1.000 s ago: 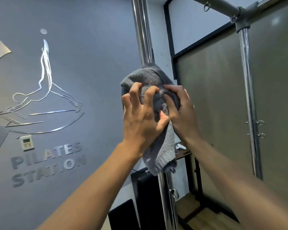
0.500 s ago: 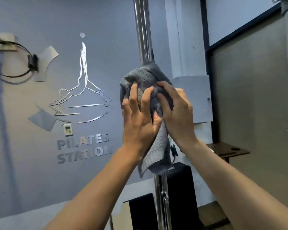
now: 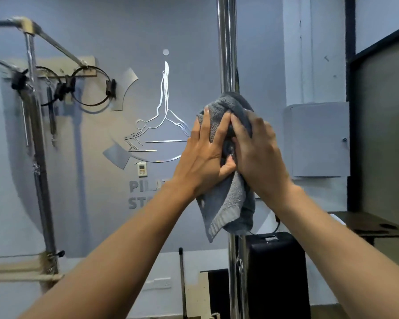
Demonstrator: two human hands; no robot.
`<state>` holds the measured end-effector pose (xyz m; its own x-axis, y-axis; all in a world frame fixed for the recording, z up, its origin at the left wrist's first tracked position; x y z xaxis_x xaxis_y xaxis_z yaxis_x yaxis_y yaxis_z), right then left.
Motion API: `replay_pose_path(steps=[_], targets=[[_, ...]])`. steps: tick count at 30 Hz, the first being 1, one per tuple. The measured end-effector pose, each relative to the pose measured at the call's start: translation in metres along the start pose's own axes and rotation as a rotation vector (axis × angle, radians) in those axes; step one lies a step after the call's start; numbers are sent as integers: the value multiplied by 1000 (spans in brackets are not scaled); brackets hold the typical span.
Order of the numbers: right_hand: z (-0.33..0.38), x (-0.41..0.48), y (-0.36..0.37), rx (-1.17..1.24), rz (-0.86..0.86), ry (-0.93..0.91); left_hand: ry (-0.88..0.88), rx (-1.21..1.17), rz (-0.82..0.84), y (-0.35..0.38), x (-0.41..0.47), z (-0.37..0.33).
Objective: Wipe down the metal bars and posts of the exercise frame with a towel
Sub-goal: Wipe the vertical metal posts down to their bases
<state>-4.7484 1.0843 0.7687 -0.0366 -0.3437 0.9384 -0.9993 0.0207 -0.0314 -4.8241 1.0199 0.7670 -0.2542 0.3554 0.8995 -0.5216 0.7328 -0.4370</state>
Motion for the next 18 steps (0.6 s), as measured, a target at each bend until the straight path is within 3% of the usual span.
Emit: replay_pose_path(steps=[2, 5, 7, 10, 14, 18], targets=[[-3, 17, -4, 49, -11, -61, -54, -57, -12, -4, 7, 1], [-25, 10, -10, 154, -53, 74, -58, -9, -135, -8, 2, -18], [-22, -17, -13, 192, -78, 160, 32, 62, -176, 1, -13, -27], [4, -34, -9, 160, -34, 157, 109, -39, -59, 15, -32, -8], [14, -10, -9, 78, -39, -27, -106, -276, 14, 17, -34, 8], [-5, -61, -14, 257, -88, 221, -23, -84, -83, 16, -62, -20]])
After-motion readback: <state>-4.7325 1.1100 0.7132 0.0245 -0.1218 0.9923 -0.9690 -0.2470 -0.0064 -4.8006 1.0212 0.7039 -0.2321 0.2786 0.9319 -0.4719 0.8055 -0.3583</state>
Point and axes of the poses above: each hand's wrist, its own x-axis towards the middle knuckle, its own y-axis out of the palm, z = x × y, the point moved 10 cm from there along x, towards the middle knuckle, and after that the axes turned 11 degrees about -y, right-handed, at the moved point
